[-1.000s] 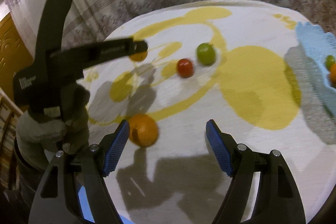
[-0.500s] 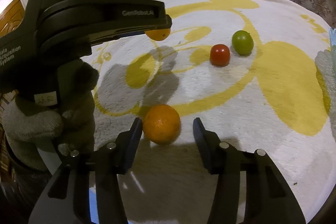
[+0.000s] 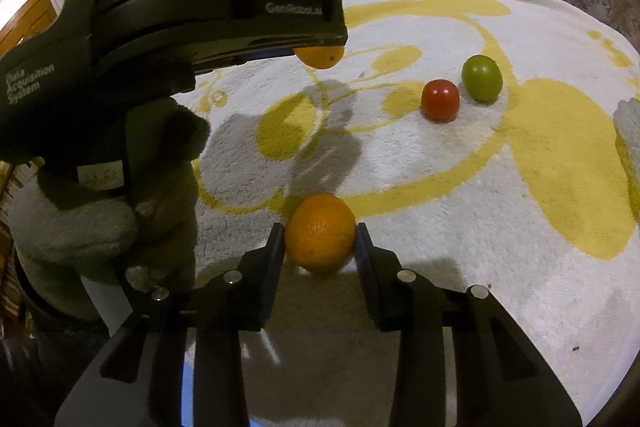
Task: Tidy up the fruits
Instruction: 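Grasp an orange with the right tool while the left tool holds its tomato, then move both tools over the blue basket and release the tomato and orange, then return the left tool to the towel and grasp the red cherry tomato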
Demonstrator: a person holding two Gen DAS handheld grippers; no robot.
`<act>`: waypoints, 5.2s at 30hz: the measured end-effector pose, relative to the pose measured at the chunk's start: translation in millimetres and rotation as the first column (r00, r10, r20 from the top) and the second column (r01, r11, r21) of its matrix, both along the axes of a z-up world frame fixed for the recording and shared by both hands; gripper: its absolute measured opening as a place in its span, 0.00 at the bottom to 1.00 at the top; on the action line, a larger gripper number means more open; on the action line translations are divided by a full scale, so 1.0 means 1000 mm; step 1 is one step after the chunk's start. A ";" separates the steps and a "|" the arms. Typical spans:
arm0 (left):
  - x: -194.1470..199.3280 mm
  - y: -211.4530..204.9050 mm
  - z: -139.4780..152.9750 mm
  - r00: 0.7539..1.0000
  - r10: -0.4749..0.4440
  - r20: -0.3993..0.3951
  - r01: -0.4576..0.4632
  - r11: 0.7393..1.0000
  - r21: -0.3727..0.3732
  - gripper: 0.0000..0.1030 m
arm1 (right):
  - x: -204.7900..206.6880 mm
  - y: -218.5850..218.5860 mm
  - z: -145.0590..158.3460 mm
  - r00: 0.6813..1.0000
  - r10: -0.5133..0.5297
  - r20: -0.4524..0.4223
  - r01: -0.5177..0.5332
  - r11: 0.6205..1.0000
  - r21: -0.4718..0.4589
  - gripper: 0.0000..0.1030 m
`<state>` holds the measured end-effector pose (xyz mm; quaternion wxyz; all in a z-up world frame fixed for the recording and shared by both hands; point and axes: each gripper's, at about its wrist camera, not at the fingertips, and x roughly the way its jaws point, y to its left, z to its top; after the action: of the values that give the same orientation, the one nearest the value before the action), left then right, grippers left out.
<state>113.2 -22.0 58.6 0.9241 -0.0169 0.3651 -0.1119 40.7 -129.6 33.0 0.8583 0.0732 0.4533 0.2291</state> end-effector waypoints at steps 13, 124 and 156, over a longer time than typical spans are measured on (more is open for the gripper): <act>-0.004 -0.007 0.001 1.000 -0.019 0.009 0.019 1.000 0.008 0.39 | -0.009 -0.042 0.021 0.989 -0.135 0.061 0.134 0.991 0.008 0.35; -0.039 -0.150 0.025 0.963 -0.266 0.046 0.261 0.961 0.087 0.83 | -0.052 -0.247 0.072 0.723 -0.665 0.188 0.667 0.743 0.060 0.62; -0.011 -0.085 -0.015 0.991 -0.122 -0.046 0.127 0.984 0.127 0.77 | -0.048 -0.206 0.069 0.799 -0.551 0.241 0.563 0.826 0.019 0.62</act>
<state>102.3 -107.2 44.0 0.9072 0.0638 0.3895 -0.1453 -7.7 -336.0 101.7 0.9368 0.1526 0.3126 -0.0382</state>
